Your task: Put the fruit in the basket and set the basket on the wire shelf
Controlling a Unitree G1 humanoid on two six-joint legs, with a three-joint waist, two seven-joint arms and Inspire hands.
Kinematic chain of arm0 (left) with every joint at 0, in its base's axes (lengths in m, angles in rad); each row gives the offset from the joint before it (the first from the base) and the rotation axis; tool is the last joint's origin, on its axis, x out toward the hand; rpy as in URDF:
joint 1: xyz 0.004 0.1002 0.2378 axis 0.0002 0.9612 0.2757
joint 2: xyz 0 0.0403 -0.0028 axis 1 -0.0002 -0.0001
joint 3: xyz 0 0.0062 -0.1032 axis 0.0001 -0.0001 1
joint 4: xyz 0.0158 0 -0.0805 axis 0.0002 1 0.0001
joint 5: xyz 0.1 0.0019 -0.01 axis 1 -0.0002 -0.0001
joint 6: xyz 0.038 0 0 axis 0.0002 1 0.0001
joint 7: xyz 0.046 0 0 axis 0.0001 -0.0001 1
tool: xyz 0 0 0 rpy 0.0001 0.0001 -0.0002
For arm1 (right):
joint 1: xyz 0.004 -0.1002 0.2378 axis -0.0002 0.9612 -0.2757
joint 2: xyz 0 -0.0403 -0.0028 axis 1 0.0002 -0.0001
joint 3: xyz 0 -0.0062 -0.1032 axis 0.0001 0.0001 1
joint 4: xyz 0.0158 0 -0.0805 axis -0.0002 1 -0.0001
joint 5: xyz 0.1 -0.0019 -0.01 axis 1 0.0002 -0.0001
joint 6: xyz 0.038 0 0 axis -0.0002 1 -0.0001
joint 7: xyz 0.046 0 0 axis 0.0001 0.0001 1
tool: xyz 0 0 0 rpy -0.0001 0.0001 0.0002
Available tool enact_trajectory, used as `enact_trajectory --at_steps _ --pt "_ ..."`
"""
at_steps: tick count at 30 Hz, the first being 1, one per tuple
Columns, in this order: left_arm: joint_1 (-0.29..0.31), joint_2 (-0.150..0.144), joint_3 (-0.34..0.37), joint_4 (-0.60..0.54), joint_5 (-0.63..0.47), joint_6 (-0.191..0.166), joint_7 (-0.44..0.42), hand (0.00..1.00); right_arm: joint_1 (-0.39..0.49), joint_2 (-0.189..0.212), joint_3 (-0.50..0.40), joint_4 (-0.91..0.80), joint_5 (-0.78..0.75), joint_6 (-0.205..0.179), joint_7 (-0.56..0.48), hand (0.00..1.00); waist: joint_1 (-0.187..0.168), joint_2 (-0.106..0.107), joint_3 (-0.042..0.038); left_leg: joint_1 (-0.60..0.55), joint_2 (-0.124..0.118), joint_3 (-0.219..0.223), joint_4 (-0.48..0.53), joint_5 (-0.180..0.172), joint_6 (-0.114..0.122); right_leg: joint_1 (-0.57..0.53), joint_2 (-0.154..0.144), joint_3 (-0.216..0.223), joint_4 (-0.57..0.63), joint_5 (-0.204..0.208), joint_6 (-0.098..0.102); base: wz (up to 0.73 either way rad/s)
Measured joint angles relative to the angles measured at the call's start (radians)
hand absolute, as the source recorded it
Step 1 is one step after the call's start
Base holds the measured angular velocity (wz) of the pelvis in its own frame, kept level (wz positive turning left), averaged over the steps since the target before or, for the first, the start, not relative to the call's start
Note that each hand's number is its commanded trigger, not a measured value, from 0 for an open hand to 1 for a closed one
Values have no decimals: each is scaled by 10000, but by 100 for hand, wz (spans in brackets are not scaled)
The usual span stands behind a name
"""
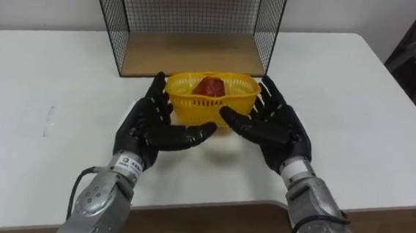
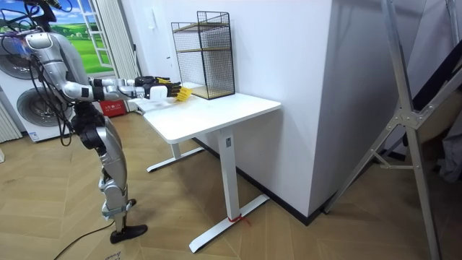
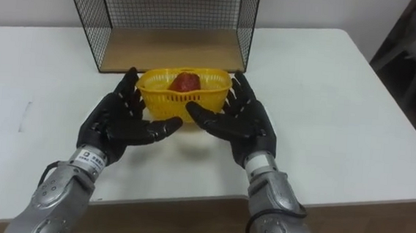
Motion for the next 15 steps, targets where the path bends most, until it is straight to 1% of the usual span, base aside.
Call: enact_trajectory --at_steps 15 --pt "0 -14 0 -41 7 -34 1 0 0 0 15 148 -68 -61 175 0 3 8 -2 -69 17 1 -1 0 -1 -44 19 -12 25 16 -21 0"
